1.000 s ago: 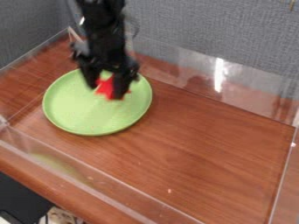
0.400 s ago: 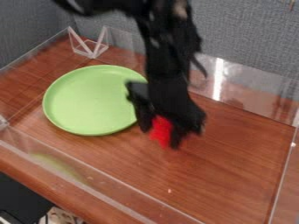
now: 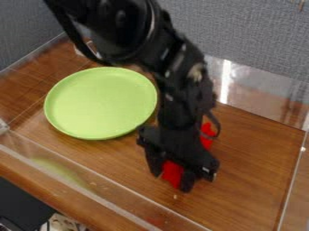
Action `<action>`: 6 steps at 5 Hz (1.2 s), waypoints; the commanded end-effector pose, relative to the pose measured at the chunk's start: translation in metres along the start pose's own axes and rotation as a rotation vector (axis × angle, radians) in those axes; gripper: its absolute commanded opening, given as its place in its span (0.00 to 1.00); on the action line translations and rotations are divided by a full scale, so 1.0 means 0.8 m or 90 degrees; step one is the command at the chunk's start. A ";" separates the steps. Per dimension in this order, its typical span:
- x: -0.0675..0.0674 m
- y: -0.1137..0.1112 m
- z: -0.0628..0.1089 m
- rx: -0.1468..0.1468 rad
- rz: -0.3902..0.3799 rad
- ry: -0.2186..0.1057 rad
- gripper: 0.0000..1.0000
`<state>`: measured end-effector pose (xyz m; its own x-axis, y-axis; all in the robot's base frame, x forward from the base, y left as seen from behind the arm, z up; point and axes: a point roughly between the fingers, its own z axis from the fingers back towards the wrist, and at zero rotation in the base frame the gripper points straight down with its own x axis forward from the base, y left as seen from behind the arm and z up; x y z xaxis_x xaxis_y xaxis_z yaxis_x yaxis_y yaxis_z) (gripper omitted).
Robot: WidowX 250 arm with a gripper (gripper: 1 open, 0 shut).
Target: Put the carrot on the right side
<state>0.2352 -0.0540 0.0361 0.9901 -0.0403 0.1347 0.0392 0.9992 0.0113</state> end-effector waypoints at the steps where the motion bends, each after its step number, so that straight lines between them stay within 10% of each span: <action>1: 0.000 -0.001 0.000 -0.005 0.010 -0.010 0.00; 2: 0.011 0.018 -0.004 -0.009 -0.007 -0.005 1.00; 4: 0.040 0.042 0.009 -0.020 -0.005 -0.023 1.00; 5: 0.044 0.040 0.011 -0.022 0.001 -0.023 0.00; 6: 0.050 0.035 0.016 -0.025 0.002 -0.029 0.00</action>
<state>0.2652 -0.0260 0.0439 0.9902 -0.0345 0.1351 0.0384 0.9989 -0.0264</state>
